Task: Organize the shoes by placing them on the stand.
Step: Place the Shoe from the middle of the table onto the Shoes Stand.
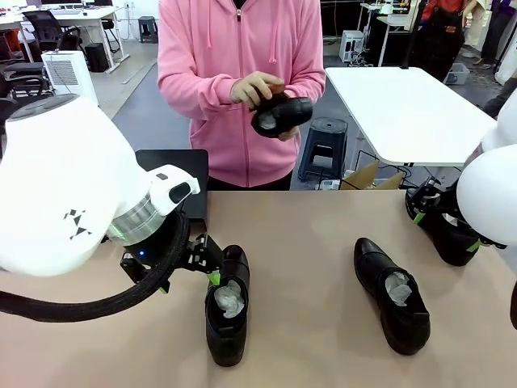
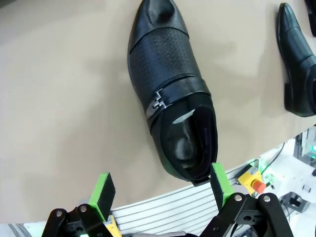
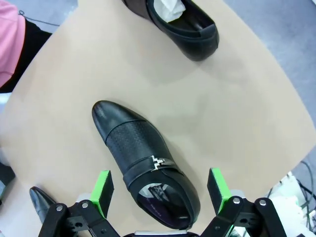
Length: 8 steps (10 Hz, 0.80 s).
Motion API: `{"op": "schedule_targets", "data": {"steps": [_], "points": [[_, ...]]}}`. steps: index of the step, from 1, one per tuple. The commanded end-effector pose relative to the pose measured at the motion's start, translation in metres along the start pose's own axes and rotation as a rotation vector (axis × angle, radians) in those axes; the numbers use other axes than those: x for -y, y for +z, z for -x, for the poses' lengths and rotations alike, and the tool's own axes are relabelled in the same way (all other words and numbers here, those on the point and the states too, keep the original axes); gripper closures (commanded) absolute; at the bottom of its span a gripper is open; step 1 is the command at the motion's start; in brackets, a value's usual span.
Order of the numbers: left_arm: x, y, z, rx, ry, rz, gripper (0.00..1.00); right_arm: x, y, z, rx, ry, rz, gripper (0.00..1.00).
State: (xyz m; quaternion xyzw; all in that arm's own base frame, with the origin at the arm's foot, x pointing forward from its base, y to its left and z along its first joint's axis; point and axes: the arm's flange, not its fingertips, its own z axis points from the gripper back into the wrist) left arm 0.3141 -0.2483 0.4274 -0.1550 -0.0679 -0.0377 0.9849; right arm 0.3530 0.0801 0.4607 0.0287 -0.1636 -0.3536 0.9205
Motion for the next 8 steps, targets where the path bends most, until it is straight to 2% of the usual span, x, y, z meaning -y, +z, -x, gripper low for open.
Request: {"op": "schedule_targets", "data": {"steps": [1, 5, 8], "points": [[0.004, -0.001, 0.0, -0.002, -0.007, -0.001, 0.0, 0.002, 0.0, -0.002, 0.009, 0.015, 0.007, 0.0], [0.081, -0.014, 0.008, -0.091, -0.049, -0.02, 0.0, 0.002, 0.0, -0.002, 0.009, 0.015, 0.007, 0.0], [0.115, -0.032, 0.005, -0.159, -0.014, -0.087, 0.0, 0.002, 0.0, -0.002, 0.009, 0.015, 0.007, 0.0]]}}
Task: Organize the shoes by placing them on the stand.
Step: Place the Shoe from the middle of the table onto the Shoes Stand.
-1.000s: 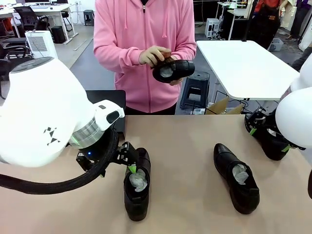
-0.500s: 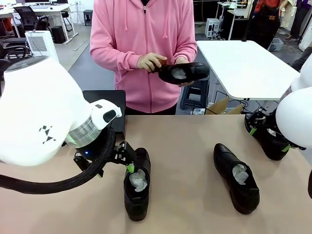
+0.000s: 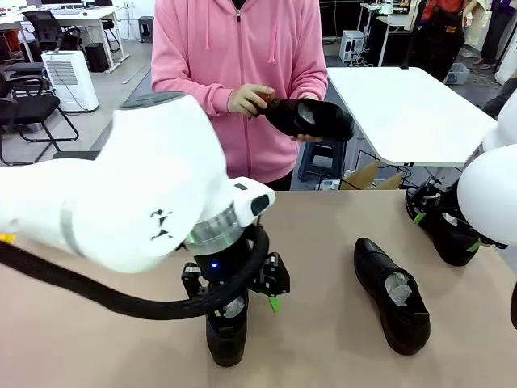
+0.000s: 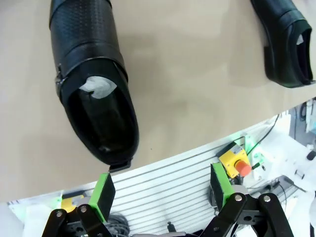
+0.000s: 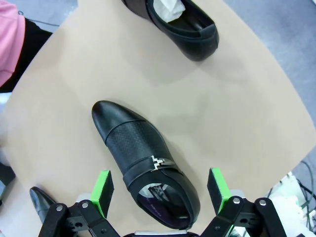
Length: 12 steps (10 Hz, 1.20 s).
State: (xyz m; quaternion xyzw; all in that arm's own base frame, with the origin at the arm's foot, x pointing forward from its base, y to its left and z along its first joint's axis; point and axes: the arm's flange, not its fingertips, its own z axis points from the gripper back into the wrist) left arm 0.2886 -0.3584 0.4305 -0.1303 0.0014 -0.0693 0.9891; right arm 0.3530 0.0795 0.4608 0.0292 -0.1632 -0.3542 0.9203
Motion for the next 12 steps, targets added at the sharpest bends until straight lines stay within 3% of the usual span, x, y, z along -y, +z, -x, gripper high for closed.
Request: {"op": "schedule_targets", "data": {"steps": [1, 5, 7, 12], "points": [[0.012, -0.007, -0.021, -0.025, 0.097, -0.059, 0.0, 0.002, 0.0, -0.001, 0.01, 0.017, 0.007, 0.0], [0.017, -0.03, -0.044, 0.038, 0.142, -0.128, 0.0, 0.002, 0.0, -0.001, 0.01, 0.017, 0.007, 0.0], [0.013, -0.043, -0.049, 0.004, 0.167, -0.142, 0.0, 0.002, 0.0, -0.001, 0.01, 0.017, 0.007, 0.0], [0.011, -0.074, -0.057, 0.043, 0.189, -0.173, 0.0, 0.002, 0.0, -0.001, 0.01, 0.017, 0.007, 0.0]]}}
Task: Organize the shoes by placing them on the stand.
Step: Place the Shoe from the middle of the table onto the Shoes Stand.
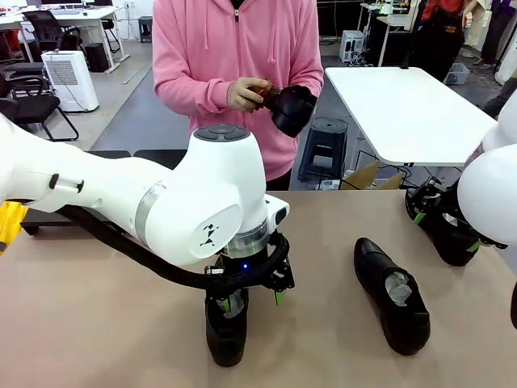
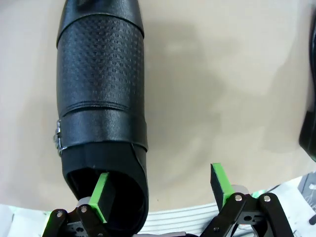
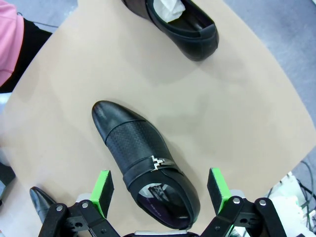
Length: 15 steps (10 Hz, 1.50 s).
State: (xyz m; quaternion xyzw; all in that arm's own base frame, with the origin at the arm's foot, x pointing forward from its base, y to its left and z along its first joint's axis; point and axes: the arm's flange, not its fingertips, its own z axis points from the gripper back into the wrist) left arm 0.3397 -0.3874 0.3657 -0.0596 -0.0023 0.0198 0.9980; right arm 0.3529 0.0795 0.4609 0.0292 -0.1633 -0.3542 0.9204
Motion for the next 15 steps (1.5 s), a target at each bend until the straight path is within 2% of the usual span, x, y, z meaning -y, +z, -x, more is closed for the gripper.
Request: {"op": "schedule_targets", "data": {"steps": [1, 2, 3, 8, 9, 15], "points": [[0.0094, -0.01, -0.0007, 0.023, -0.001, -0.049, 0.0, 0.0017, 0.0003, -0.0013, 0.01, 0.017, 0.007, 0.0], [0.0096, -0.0152, 0.0, 0.011, -0.005, -0.066, 0.0, 0.0017, 0.0003, -0.0013, 0.01, 0.017, 0.007, 0.0], [0.0084, -0.0155, 0.0002, 0.018, -0.019, -0.081, 0.07, 0.0017, 0.0003, -0.0013, 0.01, 0.017, 0.007, 0.0], [0.0075, -0.0171, 0.001, 0.0, -0.037, -0.089, 0.94, 0.0017, 0.0003, -0.0013, 0.01, 0.017, 0.007, 0.0], [0.0077, -0.0175, 0.0009, 0.001, -0.039, -0.089, 1.0, 0.0017, 0.0003, -0.0013, 0.01, 0.017, 0.007, 0.0], [0.0016, -0.0145, 0.0012, 0.0, -0.038, -0.112, 1.0, 0.0017, 0.0003, -0.0013, 0.01, 0.017, 0.007, 0.0]]}}
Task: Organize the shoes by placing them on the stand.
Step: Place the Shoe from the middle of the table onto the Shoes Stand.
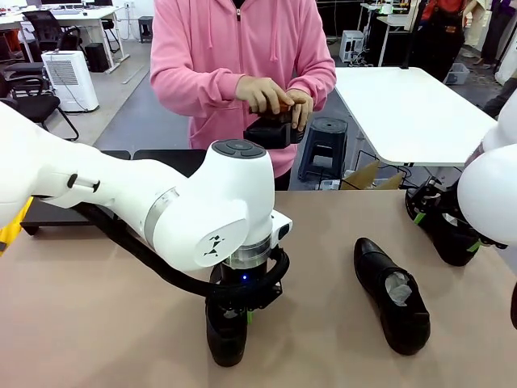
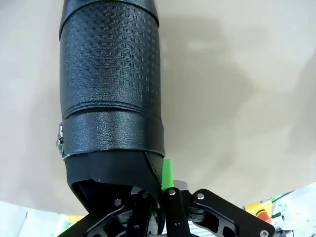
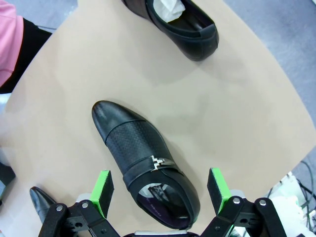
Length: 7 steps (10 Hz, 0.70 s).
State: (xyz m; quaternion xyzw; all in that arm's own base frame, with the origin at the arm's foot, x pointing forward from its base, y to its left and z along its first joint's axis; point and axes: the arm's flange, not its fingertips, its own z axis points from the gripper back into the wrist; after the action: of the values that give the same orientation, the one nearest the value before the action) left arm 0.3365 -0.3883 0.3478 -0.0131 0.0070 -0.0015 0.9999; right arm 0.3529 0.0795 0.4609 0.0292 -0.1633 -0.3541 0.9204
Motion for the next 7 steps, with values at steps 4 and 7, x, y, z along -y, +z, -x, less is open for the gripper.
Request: {"op": "schedule_targets", "data": {"steps": [4, 7], "points": [[-0.04, 0.077, 0.039, 0.185, -0.044, 0.135, 1.0, 0.002, 0.0, -0.001, 0.01, 0.017, 0.007, 0.0], [-0.104, 0.131, 0.054, 0.311, -0.054, 0.057, 1.0, 0.002, 0.0, -0.001, 0.01, 0.017, 0.007, 0.0]]}}
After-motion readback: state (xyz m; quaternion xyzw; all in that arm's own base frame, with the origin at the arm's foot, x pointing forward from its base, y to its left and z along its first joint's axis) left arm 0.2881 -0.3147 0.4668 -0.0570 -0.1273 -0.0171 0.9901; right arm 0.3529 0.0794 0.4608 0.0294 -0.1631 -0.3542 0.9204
